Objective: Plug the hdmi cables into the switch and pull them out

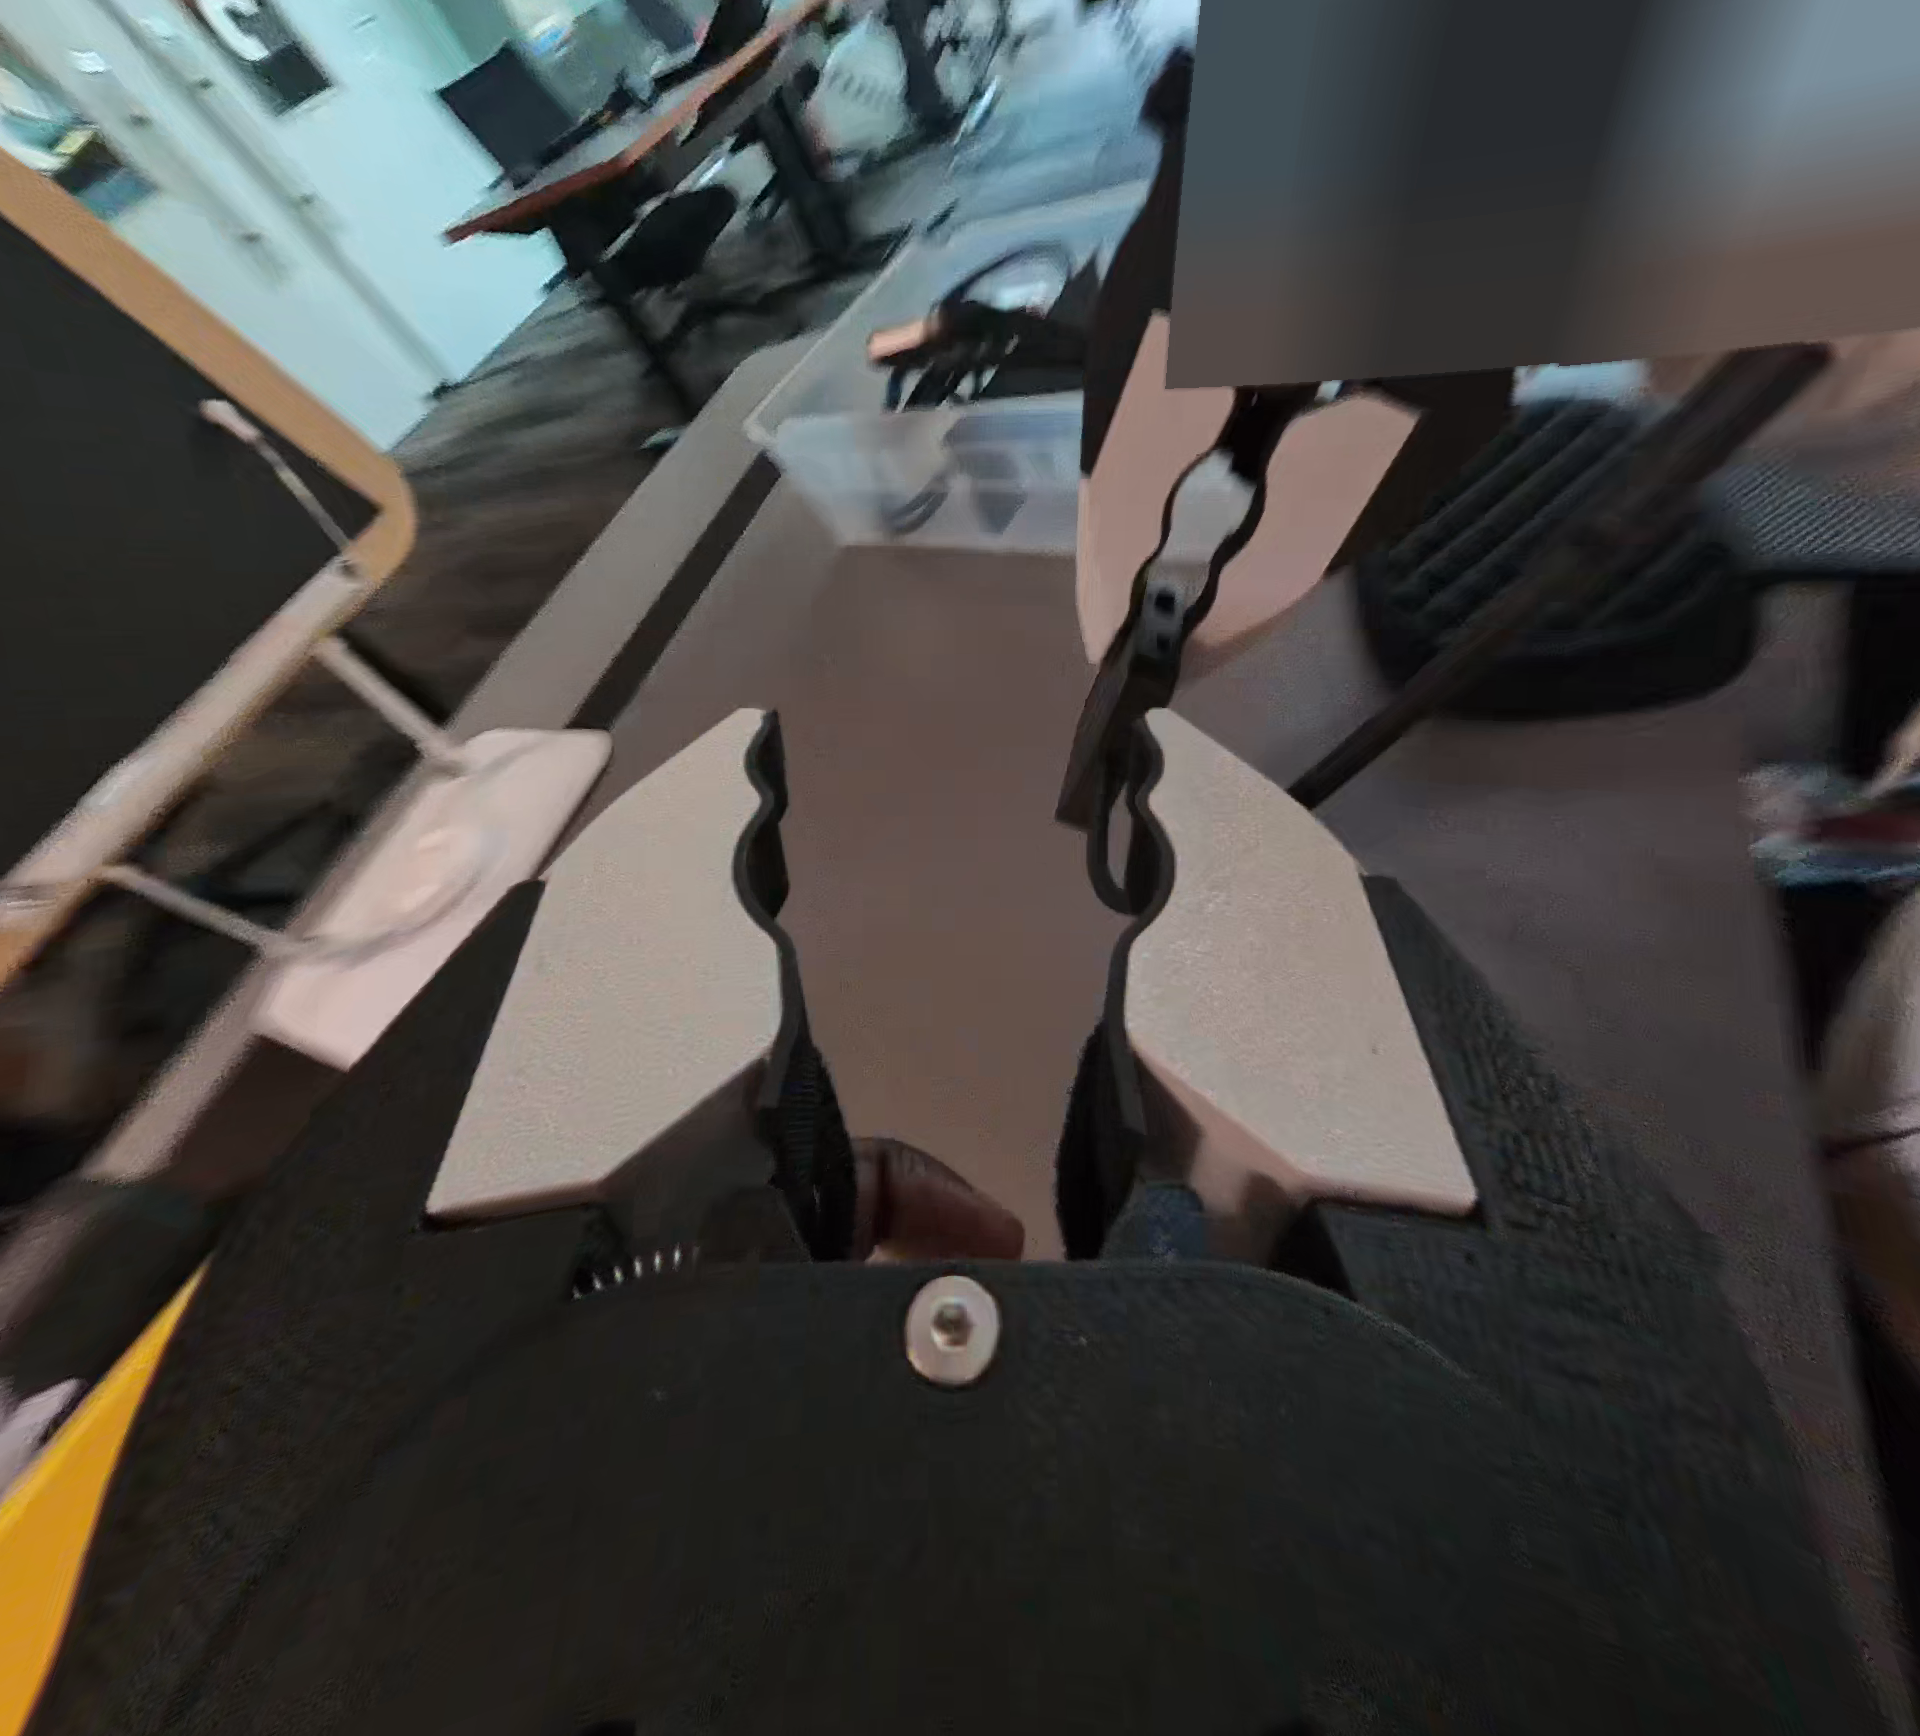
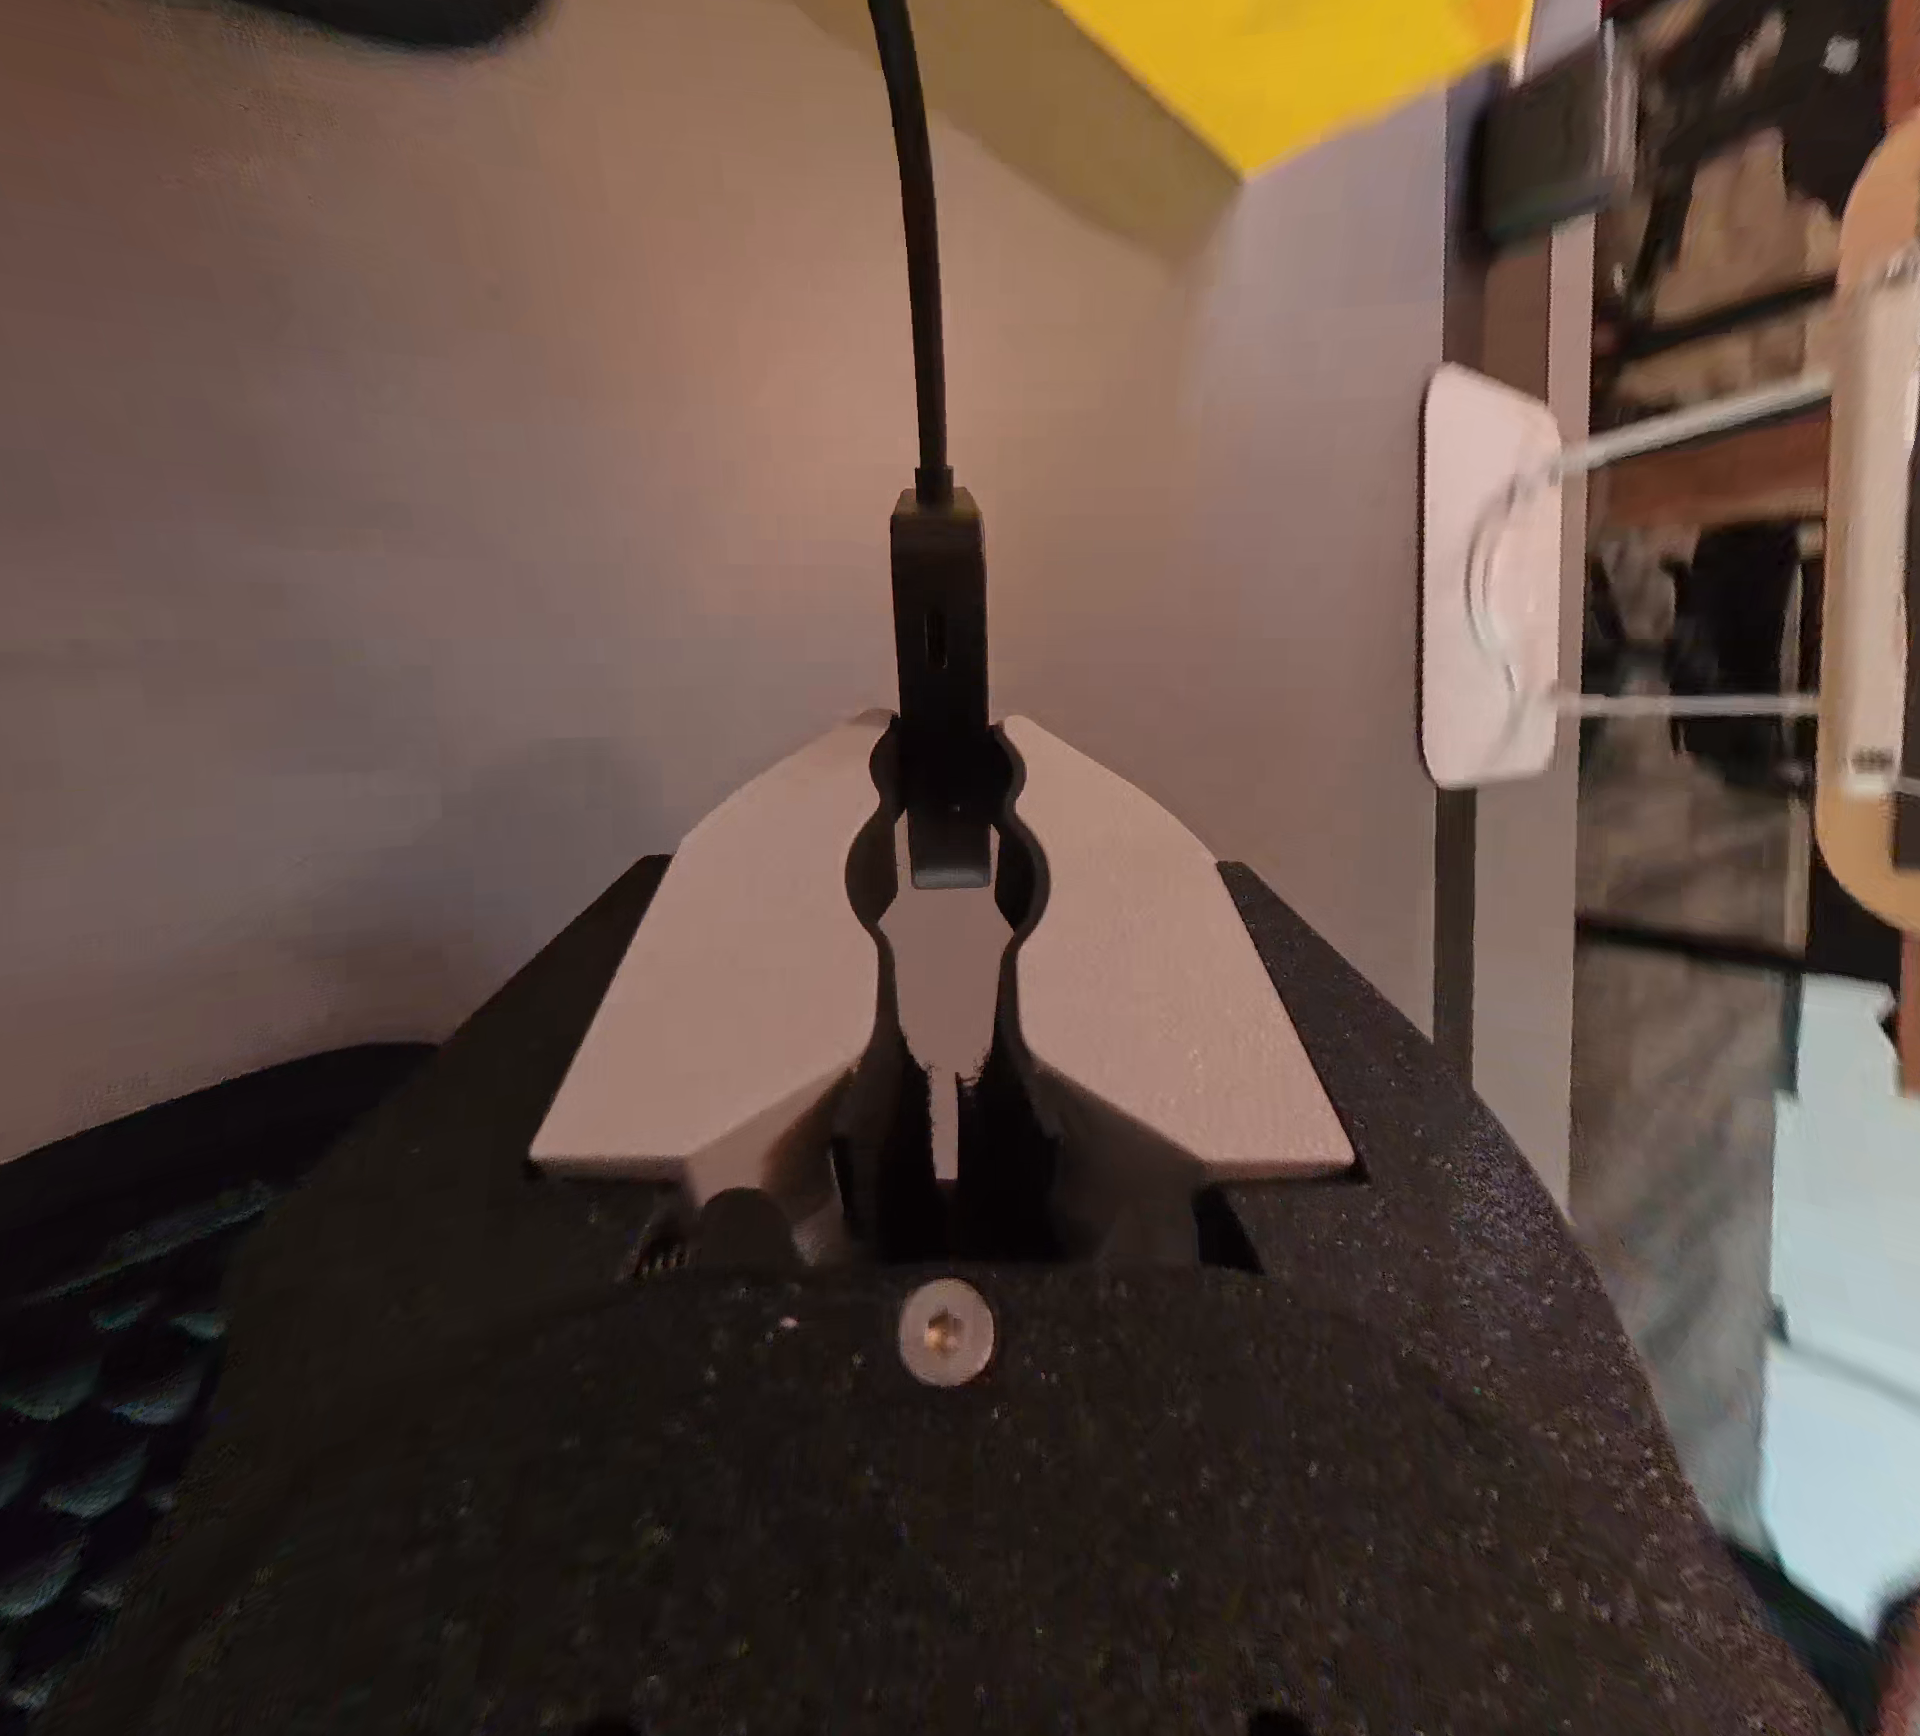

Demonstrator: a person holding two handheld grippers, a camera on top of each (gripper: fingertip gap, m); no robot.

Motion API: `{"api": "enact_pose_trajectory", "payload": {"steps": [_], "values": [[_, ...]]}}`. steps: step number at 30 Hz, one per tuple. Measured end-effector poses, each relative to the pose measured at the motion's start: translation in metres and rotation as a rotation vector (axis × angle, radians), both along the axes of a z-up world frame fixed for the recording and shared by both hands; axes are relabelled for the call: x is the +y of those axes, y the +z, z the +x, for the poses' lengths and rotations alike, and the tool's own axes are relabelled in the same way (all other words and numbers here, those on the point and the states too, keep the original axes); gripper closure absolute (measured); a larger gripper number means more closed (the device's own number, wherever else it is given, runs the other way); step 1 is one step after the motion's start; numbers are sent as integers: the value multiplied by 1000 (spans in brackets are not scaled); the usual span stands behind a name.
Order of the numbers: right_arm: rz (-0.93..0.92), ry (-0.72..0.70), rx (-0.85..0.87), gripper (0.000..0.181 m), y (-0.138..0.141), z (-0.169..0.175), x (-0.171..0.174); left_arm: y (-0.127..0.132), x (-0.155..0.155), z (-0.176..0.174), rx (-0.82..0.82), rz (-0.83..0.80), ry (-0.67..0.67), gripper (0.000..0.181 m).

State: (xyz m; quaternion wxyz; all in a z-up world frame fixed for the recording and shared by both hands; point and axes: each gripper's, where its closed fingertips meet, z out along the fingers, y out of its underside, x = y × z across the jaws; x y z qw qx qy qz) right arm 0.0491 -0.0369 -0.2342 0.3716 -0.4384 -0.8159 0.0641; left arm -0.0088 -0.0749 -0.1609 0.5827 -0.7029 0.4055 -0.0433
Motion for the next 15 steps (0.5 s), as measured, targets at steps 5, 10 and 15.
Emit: {"api": "enact_pose_trajectory", "payload": {"steps": [5, 10, 15], "values": [[26, -15, -7, 167, 0, -11, -12, -57, 0, 36, 199, -113, -114, 126], [-100, 47, 99, 167, 18, -13, -31, -64, 9, 41, 130, -35, -91, 162], [-196, 281, 486, 163, 63, -19, -51, -26, -6, 46, -168, 136, -189, 166]]}}
